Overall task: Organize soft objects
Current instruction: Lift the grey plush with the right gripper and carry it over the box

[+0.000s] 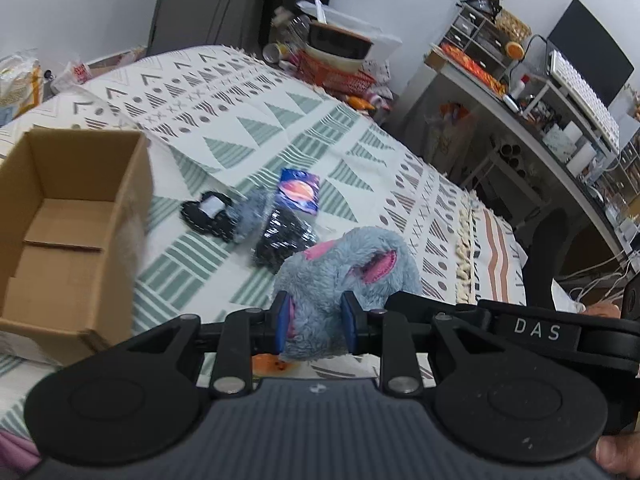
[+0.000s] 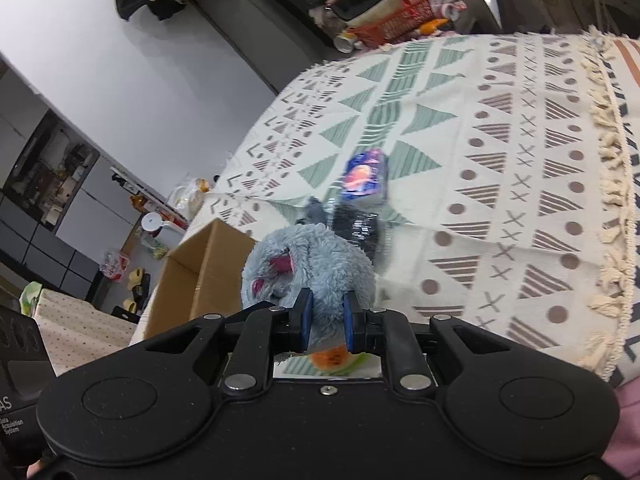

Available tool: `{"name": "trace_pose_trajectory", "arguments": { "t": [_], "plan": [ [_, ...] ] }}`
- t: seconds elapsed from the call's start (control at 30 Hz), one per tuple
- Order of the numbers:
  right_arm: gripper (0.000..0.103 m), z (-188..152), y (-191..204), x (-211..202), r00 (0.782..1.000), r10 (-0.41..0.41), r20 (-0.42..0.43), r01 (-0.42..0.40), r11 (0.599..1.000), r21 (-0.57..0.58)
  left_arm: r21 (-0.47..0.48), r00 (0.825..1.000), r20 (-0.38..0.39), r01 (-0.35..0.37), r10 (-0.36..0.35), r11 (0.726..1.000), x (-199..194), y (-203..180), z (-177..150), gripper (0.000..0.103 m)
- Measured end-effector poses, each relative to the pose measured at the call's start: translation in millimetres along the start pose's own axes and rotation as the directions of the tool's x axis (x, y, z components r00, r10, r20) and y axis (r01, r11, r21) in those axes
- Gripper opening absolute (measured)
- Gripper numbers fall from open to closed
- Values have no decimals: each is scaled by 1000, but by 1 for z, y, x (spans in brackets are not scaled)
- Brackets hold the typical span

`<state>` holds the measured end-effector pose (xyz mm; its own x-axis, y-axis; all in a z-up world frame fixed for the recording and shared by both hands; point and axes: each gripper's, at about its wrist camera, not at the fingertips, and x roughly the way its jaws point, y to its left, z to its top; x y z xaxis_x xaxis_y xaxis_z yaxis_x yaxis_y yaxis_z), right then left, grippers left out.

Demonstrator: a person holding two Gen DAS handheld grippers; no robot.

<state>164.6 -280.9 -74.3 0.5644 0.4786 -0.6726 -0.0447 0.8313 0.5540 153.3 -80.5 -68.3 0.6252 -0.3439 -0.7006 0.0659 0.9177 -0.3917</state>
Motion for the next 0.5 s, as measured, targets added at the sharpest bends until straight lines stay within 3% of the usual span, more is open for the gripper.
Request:
{"name": "trace_pose_trajectory", "arguments": {
  "t": [0.5],
  "plan": [
    [16,-9,64,10,999,50,13,-49,998,-46,-28,998,58,-30,32,999,-48,46,15,26]
  ]
}}
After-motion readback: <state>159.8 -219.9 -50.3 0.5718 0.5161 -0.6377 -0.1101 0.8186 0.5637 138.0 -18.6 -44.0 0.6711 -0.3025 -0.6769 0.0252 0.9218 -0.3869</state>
